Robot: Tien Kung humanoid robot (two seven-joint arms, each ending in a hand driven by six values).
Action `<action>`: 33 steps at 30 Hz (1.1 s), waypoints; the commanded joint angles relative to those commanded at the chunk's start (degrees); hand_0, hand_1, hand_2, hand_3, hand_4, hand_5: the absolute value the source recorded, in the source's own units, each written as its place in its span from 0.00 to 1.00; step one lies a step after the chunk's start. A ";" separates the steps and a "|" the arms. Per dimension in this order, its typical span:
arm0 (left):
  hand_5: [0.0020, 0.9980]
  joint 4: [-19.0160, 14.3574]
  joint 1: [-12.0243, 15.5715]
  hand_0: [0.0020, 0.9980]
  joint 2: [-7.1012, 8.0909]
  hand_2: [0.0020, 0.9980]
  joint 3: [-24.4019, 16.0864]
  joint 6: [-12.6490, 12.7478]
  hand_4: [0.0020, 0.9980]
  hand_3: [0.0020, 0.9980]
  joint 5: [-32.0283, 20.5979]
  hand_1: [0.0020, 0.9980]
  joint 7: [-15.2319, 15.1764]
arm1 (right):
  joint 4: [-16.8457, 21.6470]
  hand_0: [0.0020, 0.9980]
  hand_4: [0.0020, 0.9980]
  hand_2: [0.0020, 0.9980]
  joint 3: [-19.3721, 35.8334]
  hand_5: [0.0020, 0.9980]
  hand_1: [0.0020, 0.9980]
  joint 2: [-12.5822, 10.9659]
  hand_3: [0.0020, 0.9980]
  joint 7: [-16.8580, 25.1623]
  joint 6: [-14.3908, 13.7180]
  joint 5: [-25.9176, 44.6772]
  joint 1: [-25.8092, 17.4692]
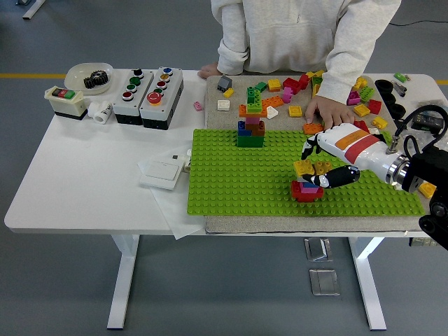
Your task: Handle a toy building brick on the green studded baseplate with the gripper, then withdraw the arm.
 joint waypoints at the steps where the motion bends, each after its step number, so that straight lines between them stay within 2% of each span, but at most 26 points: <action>1: 0.61 0.00 0.01 0.80 0.01 0.64 0.01 0.00 0.59 0.56 0.00 0.71 0.01 | 0.01 0.51 0.72 0.60 0.01 0.31 0.56 0.07 0.53 -0.10 -0.05 0.04 -0.02; 24: 0.61 0.00 -0.14 0.79 -0.01 0.64 -0.32 0.08 0.59 0.56 0.35 0.71 0.07 | 0.78 0.50 0.72 0.60 0.62 0.31 0.55 0.31 0.54 -1.48 -0.52 1.78 -0.45; 33: 0.61 0.00 -0.21 0.79 0.01 0.64 -0.64 0.12 0.59 0.56 0.60 0.71 0.13 | 2.59 0.49 0.72 0.60 0.78 0.30 0.55 0.66 0.54 -4.24 -1.23 3.80 -1.33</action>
